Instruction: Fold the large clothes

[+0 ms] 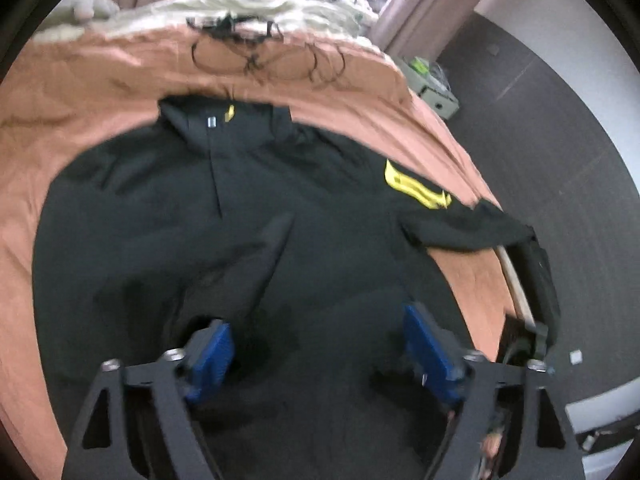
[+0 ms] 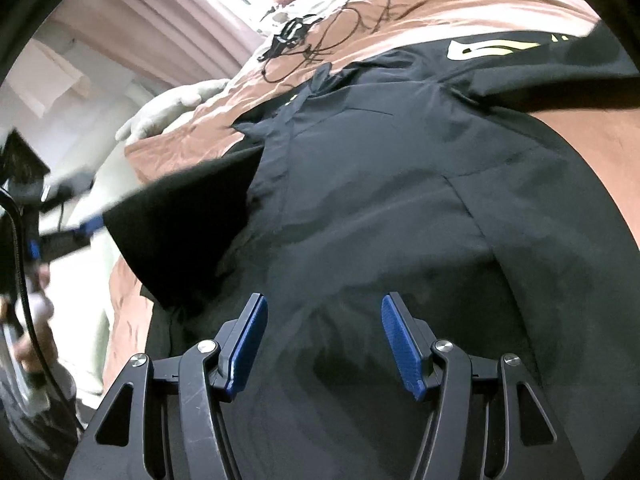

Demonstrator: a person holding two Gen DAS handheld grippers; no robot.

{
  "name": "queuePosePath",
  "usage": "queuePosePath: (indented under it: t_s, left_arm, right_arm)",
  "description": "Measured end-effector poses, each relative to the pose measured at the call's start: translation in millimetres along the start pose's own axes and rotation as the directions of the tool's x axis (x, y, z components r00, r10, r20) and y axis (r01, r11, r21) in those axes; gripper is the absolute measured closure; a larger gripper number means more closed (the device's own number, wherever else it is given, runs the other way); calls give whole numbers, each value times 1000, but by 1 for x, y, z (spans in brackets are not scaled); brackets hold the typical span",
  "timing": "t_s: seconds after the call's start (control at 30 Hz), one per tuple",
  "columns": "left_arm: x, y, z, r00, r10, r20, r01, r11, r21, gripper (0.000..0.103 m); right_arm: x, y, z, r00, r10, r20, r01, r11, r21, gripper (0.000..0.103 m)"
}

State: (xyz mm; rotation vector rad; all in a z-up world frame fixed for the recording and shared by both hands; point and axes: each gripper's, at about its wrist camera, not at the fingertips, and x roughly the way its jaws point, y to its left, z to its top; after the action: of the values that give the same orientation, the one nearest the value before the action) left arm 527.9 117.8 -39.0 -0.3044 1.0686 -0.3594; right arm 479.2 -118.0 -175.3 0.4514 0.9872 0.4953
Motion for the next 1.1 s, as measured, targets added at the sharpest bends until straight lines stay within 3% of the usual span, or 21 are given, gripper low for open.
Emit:
queuePosePath:
  t_s: [0.2, 0.3, 0.43, 0.6, 0.67, 0.7, 0.83, 0.97, 1.1]
  left_arm:
    - [-13, 51, -44, 1000, 25, 2, -25, 995, -99, 15]
    - [-34, 81, -59, 995, 74, 63, -63, 984, -168, 15]
    - [-65, 119, -77, 965, 227, 128, -193, 953, -232, 15]
    - [-85, 159, -102, 949, 283, 138, -229, 921, -315, 16]
    - [-92, 174, -115, 942, 305, 139, -244, 908, -340, 17]
    - [-94, 179, -120, 941, 308, 138, -245, 905, -348, 18]
    - [-102, 202, -141, 934, 333, 127, -258, 878, -404, 18]
    - [-102, 221, -155, 937, 342, 77, -271, 846, -460, 24]
    - [-112, 222, -164, 929, 358, 89, -279, 840, -465, 26]
  right_arm:
    - [6, 28, -5, 1000, -1, -14, 0, 998, -55, 43]
    - [10, 49, -8, 1000, -4, -24, 2, 995, -103, 43]
    - [20, 78, -8, 999, -10, -39, 3, 985, -172, 43]
    - [53, 123, -9, 996, -50, -73, 25, 951, -308, 41]
    - [70, 138, -9, 993, -66, -96, 30, 941, -338, 31]
    - [78, 146, -8, 992, -81, -96, 43, 935, -352, 26]
    - [106, 165, -10, 985, -115, -130, 58, 923, -380, 23]
    - [143, 170, -18, 960, -210, -182, 123, 908, -401, 21]
    - [158, 161, -21, 939, -305, -158, 215, 882, -419, 23]
